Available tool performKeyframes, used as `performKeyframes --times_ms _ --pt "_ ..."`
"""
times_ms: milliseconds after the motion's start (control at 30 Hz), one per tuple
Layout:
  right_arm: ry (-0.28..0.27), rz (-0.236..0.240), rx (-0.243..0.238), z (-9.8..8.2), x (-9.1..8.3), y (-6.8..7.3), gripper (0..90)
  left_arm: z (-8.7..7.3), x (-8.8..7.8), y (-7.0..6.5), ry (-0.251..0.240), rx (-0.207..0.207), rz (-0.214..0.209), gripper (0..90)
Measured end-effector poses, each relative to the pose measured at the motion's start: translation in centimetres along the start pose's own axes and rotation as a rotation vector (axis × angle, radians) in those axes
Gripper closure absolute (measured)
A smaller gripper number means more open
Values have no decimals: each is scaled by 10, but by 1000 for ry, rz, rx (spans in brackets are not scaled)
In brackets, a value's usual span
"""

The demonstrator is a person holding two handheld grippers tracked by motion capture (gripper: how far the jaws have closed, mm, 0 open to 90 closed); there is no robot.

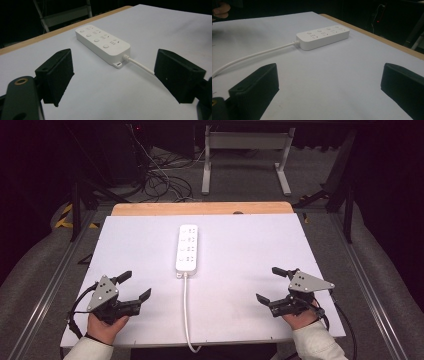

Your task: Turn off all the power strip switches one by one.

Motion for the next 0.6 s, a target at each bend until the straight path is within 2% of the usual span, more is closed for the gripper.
performKeyframes --times_ms 133,367,400,600 --pt "1 -2 -6 0 0 0 22 1 0 0 -2 0 5 146" --pt "2 0 -8 0 1 1 26 4 1 -4 29 19 23 104" --pt "1 0 -7 0 1 1 27 5 2 -4 46 21 14 106" --pt "3 1 -8 0 1 1 31 11 1 -7 55 9 -19 172"
Point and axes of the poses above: each handheld gripper's, and its own axes: x roughly forward along the jaws, z roughly out of its top, y roughly to its left, the point moved 4 cm from there along x, roughly forward along the jaws
